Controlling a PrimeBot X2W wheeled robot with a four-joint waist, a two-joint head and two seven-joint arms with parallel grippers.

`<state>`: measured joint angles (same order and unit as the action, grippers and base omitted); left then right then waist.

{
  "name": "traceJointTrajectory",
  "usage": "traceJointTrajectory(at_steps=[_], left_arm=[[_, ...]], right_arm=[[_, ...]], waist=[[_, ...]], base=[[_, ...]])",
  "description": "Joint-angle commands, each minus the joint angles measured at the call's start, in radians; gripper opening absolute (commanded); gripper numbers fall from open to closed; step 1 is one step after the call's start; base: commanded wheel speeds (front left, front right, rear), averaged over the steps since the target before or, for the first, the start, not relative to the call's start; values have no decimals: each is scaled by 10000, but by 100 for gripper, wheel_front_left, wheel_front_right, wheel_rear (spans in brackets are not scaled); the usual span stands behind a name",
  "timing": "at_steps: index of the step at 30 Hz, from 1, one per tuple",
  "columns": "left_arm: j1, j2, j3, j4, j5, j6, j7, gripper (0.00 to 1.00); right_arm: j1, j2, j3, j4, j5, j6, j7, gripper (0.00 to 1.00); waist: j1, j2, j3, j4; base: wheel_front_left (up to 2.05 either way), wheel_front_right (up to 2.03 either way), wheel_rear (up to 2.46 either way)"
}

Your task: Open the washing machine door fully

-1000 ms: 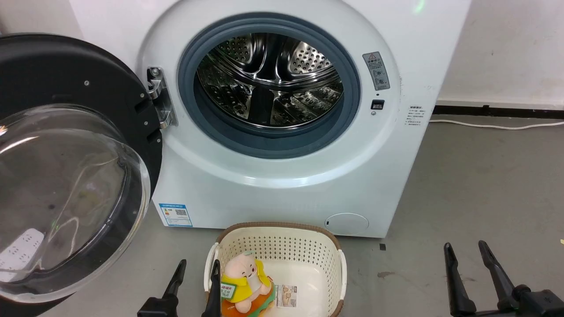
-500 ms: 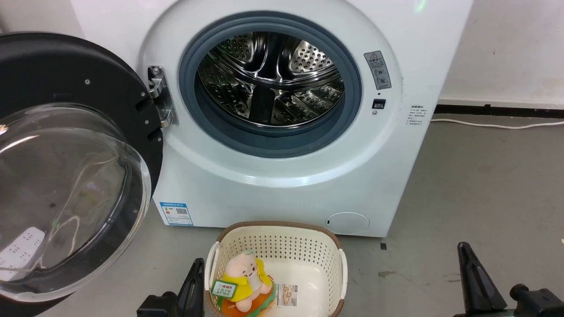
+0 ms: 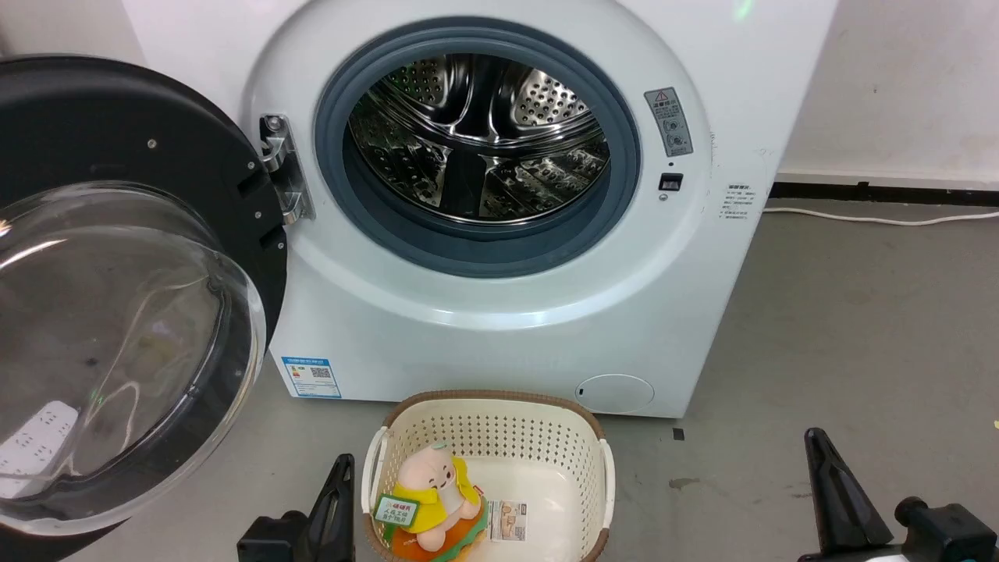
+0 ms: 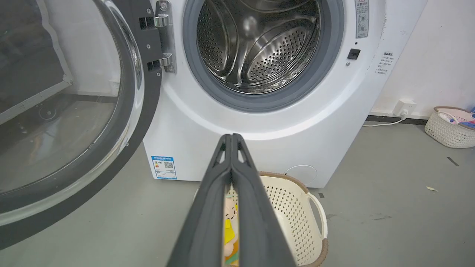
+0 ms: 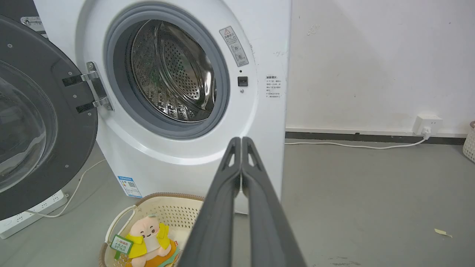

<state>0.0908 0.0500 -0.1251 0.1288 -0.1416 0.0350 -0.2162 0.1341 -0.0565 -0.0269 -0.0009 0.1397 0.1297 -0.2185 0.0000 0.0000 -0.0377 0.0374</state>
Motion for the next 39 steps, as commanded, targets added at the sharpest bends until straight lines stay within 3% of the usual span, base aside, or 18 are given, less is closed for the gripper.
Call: traceJointTrajectory(at_steps=[1, 39], left_arm=[[-156, 5, 41, -74, 95, -24, 76, 0], [-435, 4, 490, -524, 585, -145, 849, 0]], right_arm=[[-168, 13, 16, 2, -105, 2, 80, 0], [-603, 31, 110, 4, -584, 5, 861, 0]], waist=[[0, 0, 6, -6], [0, 0, 144, -142]], base=[[0, 0, 0], [0, 0, 0]])
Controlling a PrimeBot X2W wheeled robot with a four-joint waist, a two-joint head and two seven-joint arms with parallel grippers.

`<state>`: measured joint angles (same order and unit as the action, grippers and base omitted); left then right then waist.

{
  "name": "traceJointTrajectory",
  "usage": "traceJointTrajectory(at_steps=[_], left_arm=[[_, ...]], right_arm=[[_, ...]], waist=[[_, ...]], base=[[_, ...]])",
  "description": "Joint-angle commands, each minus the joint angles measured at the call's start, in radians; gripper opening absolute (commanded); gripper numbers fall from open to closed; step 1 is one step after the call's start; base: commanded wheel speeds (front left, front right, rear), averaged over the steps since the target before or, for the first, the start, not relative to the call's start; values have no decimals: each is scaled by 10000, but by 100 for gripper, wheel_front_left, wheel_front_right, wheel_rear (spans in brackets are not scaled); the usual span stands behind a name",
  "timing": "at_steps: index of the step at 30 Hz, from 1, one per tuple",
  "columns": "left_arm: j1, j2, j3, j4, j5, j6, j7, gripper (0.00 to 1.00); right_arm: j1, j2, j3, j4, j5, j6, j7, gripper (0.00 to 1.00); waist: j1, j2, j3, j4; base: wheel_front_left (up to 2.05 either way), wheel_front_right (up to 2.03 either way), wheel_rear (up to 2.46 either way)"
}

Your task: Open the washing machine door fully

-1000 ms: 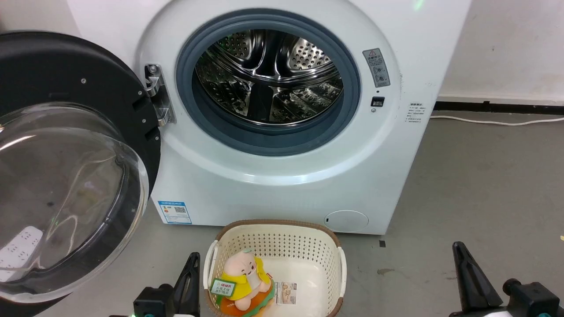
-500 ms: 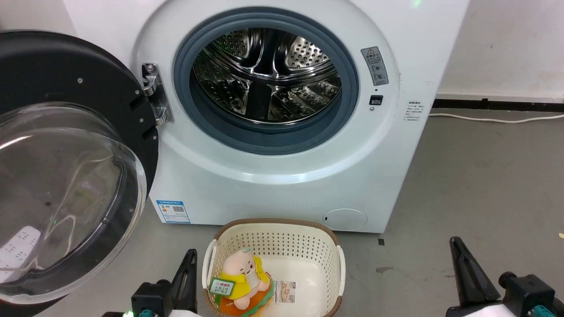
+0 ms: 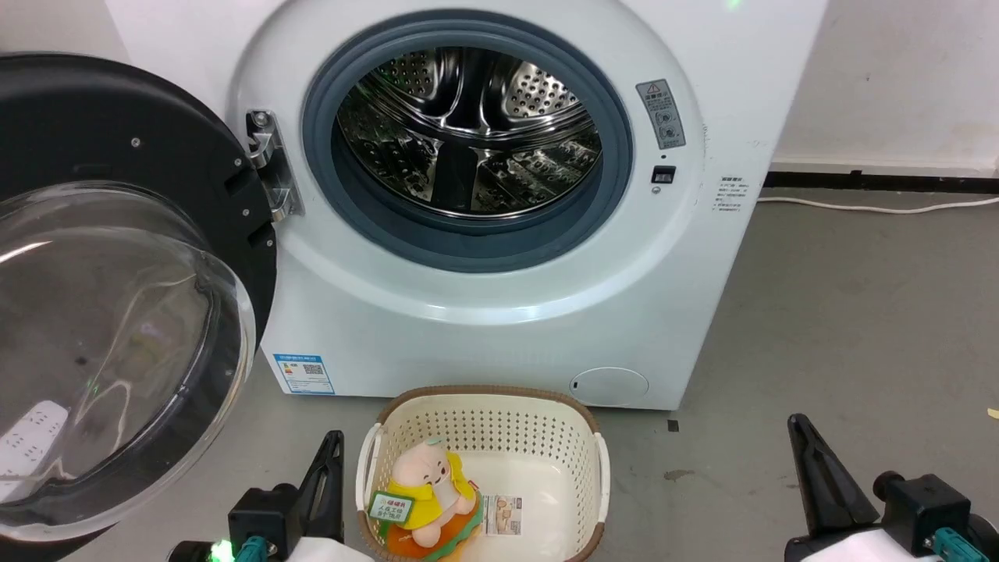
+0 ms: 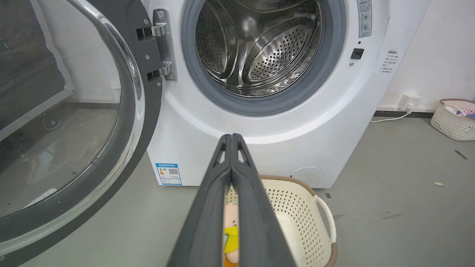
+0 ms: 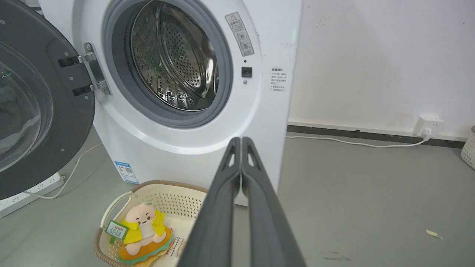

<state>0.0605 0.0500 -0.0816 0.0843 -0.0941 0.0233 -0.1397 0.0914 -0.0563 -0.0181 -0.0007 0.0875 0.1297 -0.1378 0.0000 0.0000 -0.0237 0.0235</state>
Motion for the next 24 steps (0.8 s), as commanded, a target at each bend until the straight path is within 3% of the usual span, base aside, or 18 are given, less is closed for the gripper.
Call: traceJointTrajectory(at_steps=[1, 24], left_arm=[[-132, 4, 55, -80, 109, -28, 84, 0], [-316, 4, 350, -375, 431, -107, 593, 0]], right_arm=[[-176, 29, 22, 2, -63, 5, 53, 0], [-462, 41, 84, 4, -378, 7, 567, 0]], waist=[[0, 0, 3, -3], [0, 0, 94, -93]], base=[[0, 0, 0], [0, 0, 0]])
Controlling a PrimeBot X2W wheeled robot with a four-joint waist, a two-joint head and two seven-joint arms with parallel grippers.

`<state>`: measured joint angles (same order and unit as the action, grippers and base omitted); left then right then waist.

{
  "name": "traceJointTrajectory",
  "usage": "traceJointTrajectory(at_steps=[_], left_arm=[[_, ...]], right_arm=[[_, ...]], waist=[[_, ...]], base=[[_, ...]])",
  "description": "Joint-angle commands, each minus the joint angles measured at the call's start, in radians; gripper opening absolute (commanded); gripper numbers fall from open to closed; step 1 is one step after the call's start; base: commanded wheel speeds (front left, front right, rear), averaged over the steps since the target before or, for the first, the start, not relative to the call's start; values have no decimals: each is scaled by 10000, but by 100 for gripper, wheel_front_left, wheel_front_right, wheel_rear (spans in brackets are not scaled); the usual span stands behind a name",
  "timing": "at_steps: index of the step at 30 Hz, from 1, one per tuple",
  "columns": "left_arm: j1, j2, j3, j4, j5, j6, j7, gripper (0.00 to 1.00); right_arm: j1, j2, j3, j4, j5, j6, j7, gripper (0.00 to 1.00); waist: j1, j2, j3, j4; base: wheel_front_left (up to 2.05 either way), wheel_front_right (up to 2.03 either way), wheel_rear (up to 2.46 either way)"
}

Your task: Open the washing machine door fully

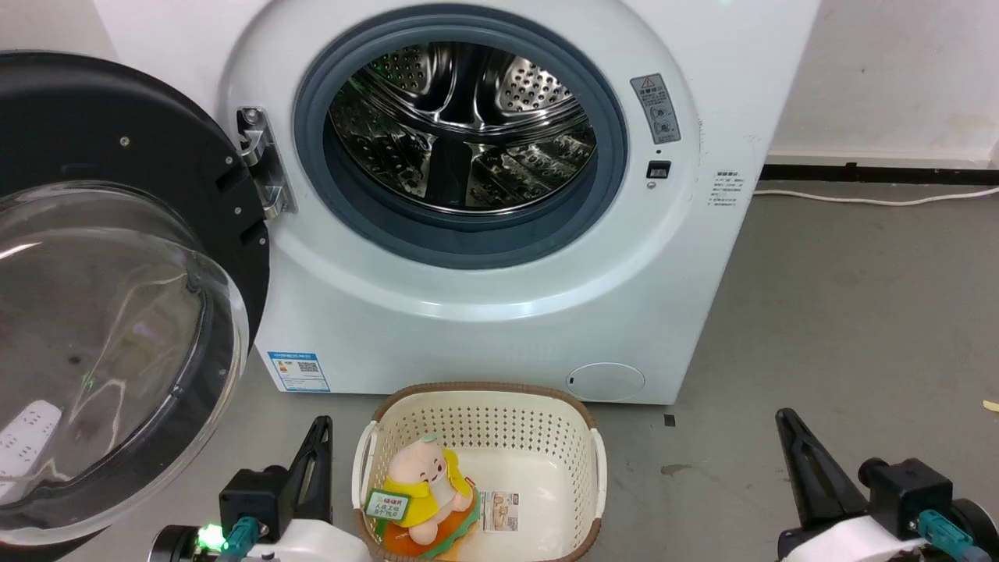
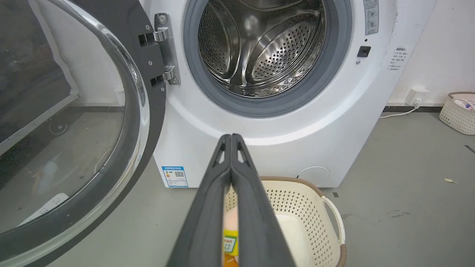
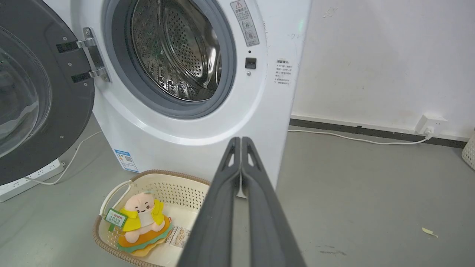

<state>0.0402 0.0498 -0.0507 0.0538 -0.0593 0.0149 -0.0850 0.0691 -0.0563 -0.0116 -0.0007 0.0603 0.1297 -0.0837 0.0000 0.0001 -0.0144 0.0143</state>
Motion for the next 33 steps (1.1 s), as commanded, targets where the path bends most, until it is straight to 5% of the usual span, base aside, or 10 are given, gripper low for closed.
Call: traceJointTrajectory(at_steps=[1, 33], left_arm=[[-134, 6, 77, -106, 123, -33, 108, 0], [-384, 5, 478, -508, 561, -141, 799, 0]], right_arm=[[-273, 43, 26, 4, -143, 7, 88, 0], [-662, 59, 110, 7, -572, 10, 786, 0]], waist=[[0, -1, 12, -11], [0, -1, 135, -134]], base=[[0, 0, 0], [0, 0, 0]])
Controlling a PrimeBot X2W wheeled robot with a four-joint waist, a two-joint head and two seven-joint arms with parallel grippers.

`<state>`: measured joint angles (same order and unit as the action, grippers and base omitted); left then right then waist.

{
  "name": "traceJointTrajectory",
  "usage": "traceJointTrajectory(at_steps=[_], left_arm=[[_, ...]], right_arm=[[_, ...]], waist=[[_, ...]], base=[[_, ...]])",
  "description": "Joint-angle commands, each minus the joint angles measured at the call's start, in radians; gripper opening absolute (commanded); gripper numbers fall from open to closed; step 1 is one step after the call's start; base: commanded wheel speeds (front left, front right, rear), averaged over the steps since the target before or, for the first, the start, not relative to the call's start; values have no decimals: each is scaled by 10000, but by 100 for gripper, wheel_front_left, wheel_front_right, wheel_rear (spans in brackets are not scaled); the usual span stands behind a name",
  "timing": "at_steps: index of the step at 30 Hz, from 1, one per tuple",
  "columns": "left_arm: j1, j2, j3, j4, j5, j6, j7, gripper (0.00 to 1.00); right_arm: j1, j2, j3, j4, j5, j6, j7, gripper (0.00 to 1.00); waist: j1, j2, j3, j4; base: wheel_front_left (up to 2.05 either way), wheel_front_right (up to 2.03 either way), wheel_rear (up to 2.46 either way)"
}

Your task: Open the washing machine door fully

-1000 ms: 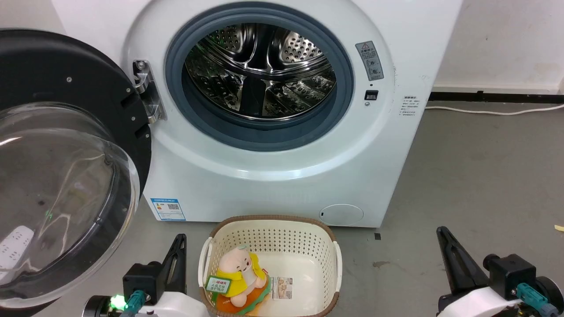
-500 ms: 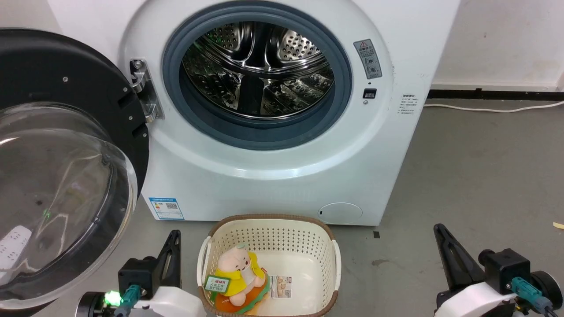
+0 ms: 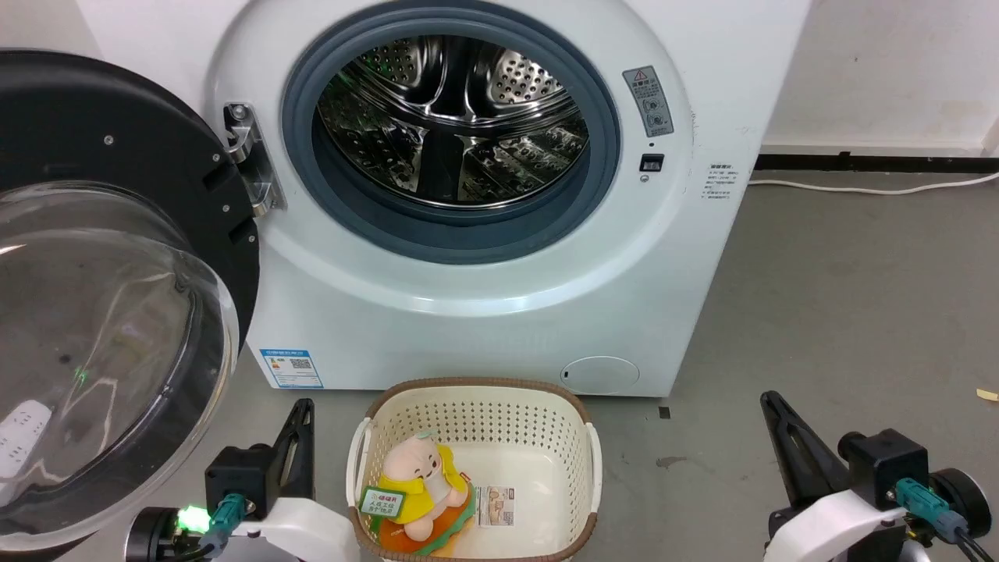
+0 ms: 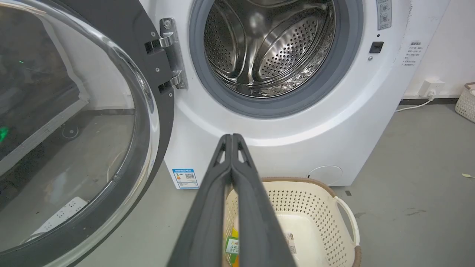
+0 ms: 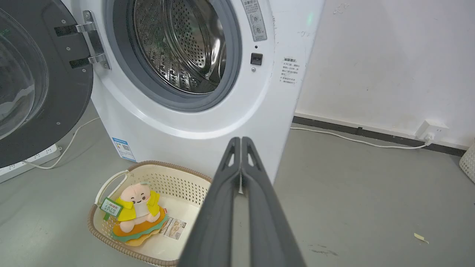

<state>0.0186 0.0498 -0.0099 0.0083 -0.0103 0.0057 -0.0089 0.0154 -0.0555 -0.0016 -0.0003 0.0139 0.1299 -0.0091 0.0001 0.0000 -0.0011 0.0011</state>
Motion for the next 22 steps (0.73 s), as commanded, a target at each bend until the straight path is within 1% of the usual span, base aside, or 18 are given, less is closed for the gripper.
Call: traceJointTrajectory(at_steps=[1, 22], left_arm=[[-175, 5, 81, -66, 83, -52, 59, 0], [-186, 5, 99, -83, 103, -57, 89, 0]], right_arm=[[-137, 52, 13, 3, -120, 8, 60, 0], [-154, 53, 16, 3, -139, 8, 91, 0]], waist=[[-1, 0, 6, -6], [-1, 0, 11, -11]], base=[[0, 0, 0], [0, 0, 0]])
